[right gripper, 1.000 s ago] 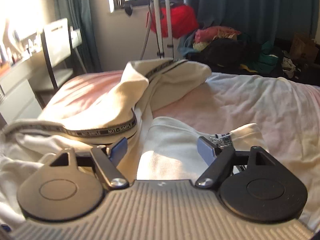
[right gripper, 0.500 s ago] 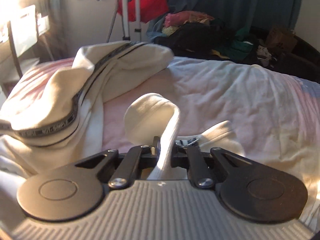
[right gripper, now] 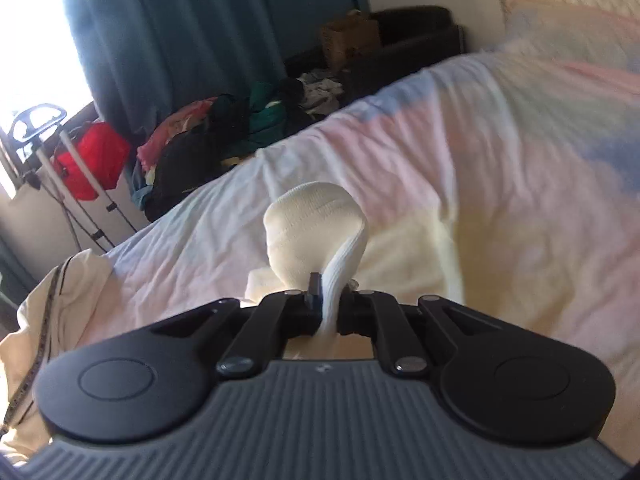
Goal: Fold clothes
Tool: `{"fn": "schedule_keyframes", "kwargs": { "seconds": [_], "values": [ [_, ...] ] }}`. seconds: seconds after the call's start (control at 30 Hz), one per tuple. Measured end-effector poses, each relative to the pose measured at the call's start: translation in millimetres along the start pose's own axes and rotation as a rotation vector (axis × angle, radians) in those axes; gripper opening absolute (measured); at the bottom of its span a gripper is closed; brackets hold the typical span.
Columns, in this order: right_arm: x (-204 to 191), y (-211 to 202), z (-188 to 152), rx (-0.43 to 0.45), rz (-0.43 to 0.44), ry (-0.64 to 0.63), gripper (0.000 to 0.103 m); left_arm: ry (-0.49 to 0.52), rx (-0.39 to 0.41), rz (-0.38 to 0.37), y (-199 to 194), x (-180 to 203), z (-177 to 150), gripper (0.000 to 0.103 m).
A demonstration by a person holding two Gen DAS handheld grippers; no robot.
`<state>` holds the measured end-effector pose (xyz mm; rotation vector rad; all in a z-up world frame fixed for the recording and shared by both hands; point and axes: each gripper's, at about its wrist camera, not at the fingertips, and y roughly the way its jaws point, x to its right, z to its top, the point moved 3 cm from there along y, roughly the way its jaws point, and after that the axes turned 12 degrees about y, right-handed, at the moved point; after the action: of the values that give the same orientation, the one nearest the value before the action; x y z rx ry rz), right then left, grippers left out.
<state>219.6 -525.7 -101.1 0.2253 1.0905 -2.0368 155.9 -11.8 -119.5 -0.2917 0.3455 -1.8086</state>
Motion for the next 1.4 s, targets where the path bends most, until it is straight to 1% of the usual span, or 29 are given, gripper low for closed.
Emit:
{"fn": "schedule_keyframes", "kwargs": {
  "seconds": [0.07, 0.1, 0.2, 0.23, 0.3, 0.4, 0.43, 0.47, 0.53, 0.57, 0.6, 0.7, 0.73, 0.77, 0.8, 0.87, 0.93, 0.97, 1.03, 1.1, 1.2, 1.23, 1.33, 1.4],
  "values": [
    [32, 1, -13, -0.029, -0.013, 0.032, 0.008, -0.006, -0.006, 0.002, -5, -1, -2, 0.088],
    [46, 2, -18, -0.045, -0.004, 0.057, 0.008, -0.005, -0.009, 0.006, -7, -1, -3, 0.088],
    [89, 7, -32, -0.112, 0.084, 0.186, 0.009, 0.014, -0.011, 0.027, -12, 4, -4, 0.088],
    [100, 8, -33, -0.141, 0.114, 0.24, 0.011, 0.019, -0.011, 0.033, -13, 6, -4, 0.088],
    [114, 10, -35, -0.18, 0.182, 0.345, 0.011, 0.028, -0.013, 0.05, -13, 9, -3, 0.088],
    [122, 9, -38, -0.217, 0.241, 0.459, 0.015, 0.034, -0.02, 0.073, -12, 11, -2, 0.088],
    [122, 10, -38, -0.226, 0.258, 0.49, 0.028, 0.031, -0.027, 0.078, -11, 10, -3, 0.088],
    [120, 11, -39, -0.224, 0.269, 0.497, 0.051, 0.025, -0.036, 0.08, -10, 9, -4, 0.088],
    [113, 13, -41, -0.216, 0.286, 0.497, 0.076, 0.005, -0.054, 0.086, -8, 4, -7, 0.088],
    [109, 13, -41, -0.212, 0.294, 0.497, 0.075, -0.007, -0.067, 0.088, -6, 2, -9, 0.088],
    [106, 16, -42, -0.203, 0.282, 0.492, 0.075, -0.021, -0.079, 0.089, -4, -1, -11, 0.088],
    [108, 28, -41, -0.163, 0.229, 0.503, 0.075, -0.074, -0.102, 0.092, -1, -12, -13, 0.088],
    [111, 31, -39, -0.14, 0.209, 0.504, 0.071, -0.099, -0.108, 0.096, -1, -18, -13, 0.088],
    [113, 34, -38, -0.113, 0.187, 0.496, 0.061, -0.13, -0.114, 0.101, -3, -24, -13, 0.088],
    [114, 37, -36, -0.086, 0.163, 0.482, 0.054, -0.174, -0.12, 0.108, -5, -33, -13, 0.088],
    [119, 41, -35, -0.04, 0.123, 0.46, 0.021, -0.288, -0.135, 0.119, -13, -53, -14, 0.088],
    [121, 46, -33, -0.023, 0.111, 0.475, 0.014, -0.437, -0.149, 0.108, -26, -77, -17, 0.088],
    [124, 47, -32, -0.016, 0.119, 0.493, 0.011, -0.511, -0.153, 0.087, -33, -88, -21, 0.088],
    [128, 46, -27, 0.003, 0.143, 0.522, 0.008, -0.637, -0.177, 0.047, -45, -106, -30, 0.09],
    [128, 43, -21, 0.026, 0.163, 0.525, 0.008, -0.752, -0.207, 0.023, -57, -122, -40, 0.091],
    [126, 40, -15, 0.057, 0.171, 0.495, 0.008, -0.876, -0.201, 0.077, -66, -148, -52, 0.091],
    [126, 38, -13, 0.069, 0.172, 0.485, 0.008, -0.912, -0.185, 0.095, -69, -157, -55, 0.091],
    [125, 37, -10, 0.09, 0.173, 0.464, 0.008, -0.999, -0.081, 0.144, -79, -180, -65, 0.09],
    [125, 36, -8, 0.099, 0.176, 0.459, 0.008, -1.017, -0.03, 0.196, -84, -191, -67, 0.085]
  ]
}}
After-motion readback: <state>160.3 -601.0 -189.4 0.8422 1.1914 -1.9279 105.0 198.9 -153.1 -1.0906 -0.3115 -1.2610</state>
